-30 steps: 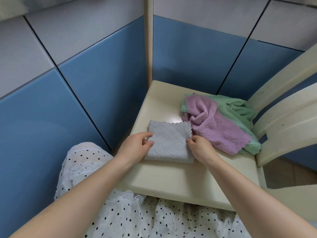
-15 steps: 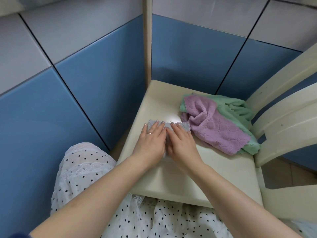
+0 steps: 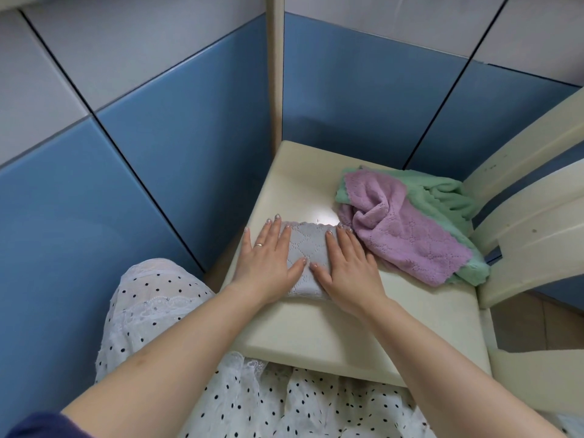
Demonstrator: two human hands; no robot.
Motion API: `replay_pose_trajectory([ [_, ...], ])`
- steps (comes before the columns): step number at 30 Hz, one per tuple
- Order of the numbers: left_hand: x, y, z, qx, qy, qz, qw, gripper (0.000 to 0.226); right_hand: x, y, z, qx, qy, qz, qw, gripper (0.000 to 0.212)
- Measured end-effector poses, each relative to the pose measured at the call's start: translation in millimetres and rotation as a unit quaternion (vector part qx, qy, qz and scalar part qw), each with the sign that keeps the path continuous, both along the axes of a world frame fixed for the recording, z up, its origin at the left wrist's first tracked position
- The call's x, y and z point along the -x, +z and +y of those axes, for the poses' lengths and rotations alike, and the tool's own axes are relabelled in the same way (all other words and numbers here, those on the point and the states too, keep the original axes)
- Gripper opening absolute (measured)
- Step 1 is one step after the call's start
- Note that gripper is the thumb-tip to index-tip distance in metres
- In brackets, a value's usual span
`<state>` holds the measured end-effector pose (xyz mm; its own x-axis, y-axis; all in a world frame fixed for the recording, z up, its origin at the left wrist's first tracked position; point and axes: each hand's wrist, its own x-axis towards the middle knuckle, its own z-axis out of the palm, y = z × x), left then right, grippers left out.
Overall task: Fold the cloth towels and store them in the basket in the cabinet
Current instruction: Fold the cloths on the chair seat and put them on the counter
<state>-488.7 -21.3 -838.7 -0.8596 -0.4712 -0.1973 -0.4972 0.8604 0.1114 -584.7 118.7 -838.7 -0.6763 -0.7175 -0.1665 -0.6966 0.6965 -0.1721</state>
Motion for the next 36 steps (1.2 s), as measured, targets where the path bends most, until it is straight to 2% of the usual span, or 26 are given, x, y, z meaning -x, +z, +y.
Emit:
replay_pose_trajectory([
  [4,1,5,0,-0.004,-0.005,-0.010,1.000,0.074,3,7,-5,-0.019,0.012,-0.016,1.000,0.079],
  [10,-28,16,0,-0.069,0.046,0.036,0.996,0.073,-1,28,25,0.048,-0.037,-0.043,0.997,0.076],
  [13,-38,19,5,-0.110,0.059,0.062,0.990,0.062,-6,28,36,0.063,-0.034,-0.098,0.993,0.073],
  [17,-30,25,11,-0.195,0.093,0.125,0.968,0.047,-12,31,27,0.164,-0.073,-0.198,0.964,0.060],
  [20,-26,29,8,-0.261,0.139,0.188,0.937,0.039,-13,34,19,0.234,-0.141,-0.247,0.930,0.054],
  [21,-26,32,7,-0.281,0.155,0.206,0.924,0.039,-14,35,17,0.265,-0.170,-0.275,0.909,0.053],
  [23,-28,38,6,-0.330,0.183,0.234,0.896,0.038,-16,39,13,0.344,-0.220,-0.346,0.845,0.052],
  [24,-29,39,5,-0.371,0.201,0.244,0.873,0.039,-17,39,12,0.378,-0.240,-0.375,0.812,0.051],
  [26,-34,44,3,-0.477,0.252,0.273,0.797,0.041,-18,41,9,0.419,-0.264,-0.408,0.767,0.044],
  [28,-39,49,-1,-0.558,0.293,0.294,0.719,0.044,-20,47,8,0.430,-0.272,-0.446,0.737,0.039],
  [30,-45,60,-7,-0.598,0.308,0.306,0.674,0.044,-20,60,5,0.429,-0.259,-0.485,0.717,0.038],
  [32,-51,79,-14,-0.611,0.300,0.314,0.662,0.044,-19,76,-1,0.435,-0.237,-0.521,0.695,0.038],
  [34,-59,102,-21,-0.606,0.285,0.328,0.667,0.042,-18,98,-8,0.440,-0.216,-0.556,0.671,0.039],
  [36,-68,126,-28,-0.594,0.270,0.347,0.674,0.040,-17,123,-17,0.427,-0.194,-0.575,0.670,0.038],
])
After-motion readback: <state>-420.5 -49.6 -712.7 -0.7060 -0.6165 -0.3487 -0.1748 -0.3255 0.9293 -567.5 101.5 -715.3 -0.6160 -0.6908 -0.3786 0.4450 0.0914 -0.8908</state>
